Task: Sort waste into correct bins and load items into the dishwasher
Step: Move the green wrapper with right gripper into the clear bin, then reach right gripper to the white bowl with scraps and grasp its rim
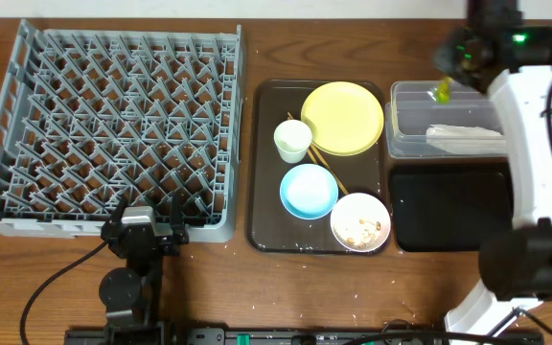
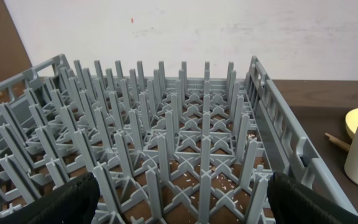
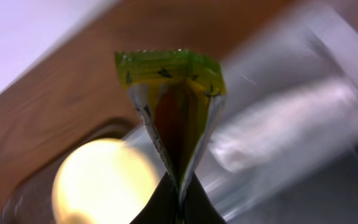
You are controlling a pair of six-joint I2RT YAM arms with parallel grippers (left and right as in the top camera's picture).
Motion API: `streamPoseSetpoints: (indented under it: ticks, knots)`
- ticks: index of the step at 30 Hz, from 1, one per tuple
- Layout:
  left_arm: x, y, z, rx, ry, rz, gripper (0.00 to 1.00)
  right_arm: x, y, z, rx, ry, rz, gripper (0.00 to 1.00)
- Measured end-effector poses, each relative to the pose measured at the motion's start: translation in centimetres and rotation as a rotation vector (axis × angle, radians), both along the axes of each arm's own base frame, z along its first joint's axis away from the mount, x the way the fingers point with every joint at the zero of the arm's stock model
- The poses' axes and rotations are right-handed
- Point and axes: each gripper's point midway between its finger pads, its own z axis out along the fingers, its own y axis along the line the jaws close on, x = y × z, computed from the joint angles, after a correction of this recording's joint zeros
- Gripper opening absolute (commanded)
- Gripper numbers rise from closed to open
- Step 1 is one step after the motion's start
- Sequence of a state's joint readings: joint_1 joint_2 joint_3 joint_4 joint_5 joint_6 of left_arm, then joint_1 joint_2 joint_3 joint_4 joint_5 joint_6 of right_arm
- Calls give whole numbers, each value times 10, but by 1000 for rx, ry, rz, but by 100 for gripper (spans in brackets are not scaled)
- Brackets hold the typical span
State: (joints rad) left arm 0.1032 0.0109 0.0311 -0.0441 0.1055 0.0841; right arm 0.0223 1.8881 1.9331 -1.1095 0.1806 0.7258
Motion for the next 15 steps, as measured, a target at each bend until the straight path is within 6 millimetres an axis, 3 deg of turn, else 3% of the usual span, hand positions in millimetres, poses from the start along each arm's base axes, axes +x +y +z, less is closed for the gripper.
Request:
streamPoseSetpoints:
  ticks: [4, 5, 6, 7, 10, 13, 15]
  knots:
    - [0, 0, 0, 0, 0, 0, 87, -23, -37, -61, 99, 138, -339, 15]
    - [0, 0, 0, 0, 0, 0, 87, -27, -42, -73, 113, 162, -394, 21]
    - [0, 0, 0, 0, 0, 0, 87, -30, -45, -88, 130, 184, -453, 37]
    - [0, 0, 0, 0, 0, 0, 87, -32, -46, -94, 133, 191, -469, 50]
    - [0, 0, 0, 0, 0, 0, 87, -36, -47, -114, 155, 206, -542, 77]
    - [0, 0, 0, 0, 0, 0, 87, -33, -47, -116, 162, 194, -542, 92]
    - [0, 0, 0, 0, 0, 0, 87, -27, -47, -113, 152, 178, -500, 97]
